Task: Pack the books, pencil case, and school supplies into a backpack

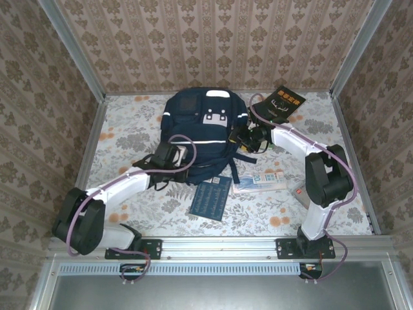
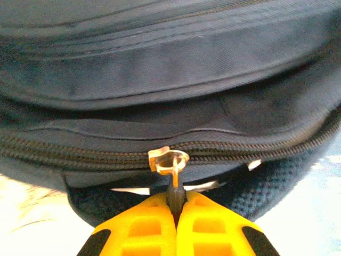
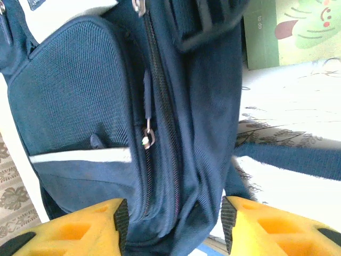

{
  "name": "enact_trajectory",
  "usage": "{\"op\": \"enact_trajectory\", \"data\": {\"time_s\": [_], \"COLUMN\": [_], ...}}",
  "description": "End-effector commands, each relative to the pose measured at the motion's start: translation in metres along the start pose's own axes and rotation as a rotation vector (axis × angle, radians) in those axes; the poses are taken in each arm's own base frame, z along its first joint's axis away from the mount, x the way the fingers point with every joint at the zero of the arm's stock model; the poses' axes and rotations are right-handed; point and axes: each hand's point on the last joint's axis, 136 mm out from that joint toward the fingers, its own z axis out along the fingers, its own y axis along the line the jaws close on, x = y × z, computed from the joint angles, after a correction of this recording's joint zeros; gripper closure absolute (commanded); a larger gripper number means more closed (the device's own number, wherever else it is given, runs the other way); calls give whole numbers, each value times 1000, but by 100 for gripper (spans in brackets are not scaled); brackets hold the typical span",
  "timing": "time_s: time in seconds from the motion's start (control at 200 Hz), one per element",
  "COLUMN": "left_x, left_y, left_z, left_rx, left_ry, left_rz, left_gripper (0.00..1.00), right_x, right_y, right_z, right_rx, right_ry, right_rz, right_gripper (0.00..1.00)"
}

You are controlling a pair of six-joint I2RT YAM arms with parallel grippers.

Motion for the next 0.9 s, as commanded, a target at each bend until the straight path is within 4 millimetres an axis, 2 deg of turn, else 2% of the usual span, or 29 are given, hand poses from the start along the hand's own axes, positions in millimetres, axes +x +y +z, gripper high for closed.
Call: {"op": "enact_trajectory", "data": {"time_s": [0.0, 0.165, 0.315, 0.51, 0.665, 0.715, 0.85, 0.895], "left_x": [-22, -20, -19, -15, -13, -14, -11, -8], "left_y": [-44, -73, -90, -109, -109, -109, -105, -100], "left_z": [0, 8, 12, 14, 13, 11, 8, 8], "left_rx": [120, 164, 186, 201, 193, 194, 174, 158], "left_ry": [-44, -24, -15, 5, 12, 11, 18, 29], "left_rz": [41, 72, 91, 127, 140, 147, 163, 167], "left_gripper": [100, 100, 100, 100, 100, 100, 100, 100], "right_x": [19, 59, 87, 96, 105, 107, 107, 105], "right_y": [-1, 3, 7, 31, 23, 18, 8, 3], "right_z": [-24, -24, -6, 15, 25, 27, 26, 23], "right_rx": [15, -36, -61, -110, -71, -60, -30, -16], "right_ry": [-22, 19, 78, 112, 131, 136, 124, 110], "right_rz": [15, 53, 104, 123, 135, 144, 136, 130], "right_gripper": [47, 49, 50, 50, 54, 61, 100, 100]}}
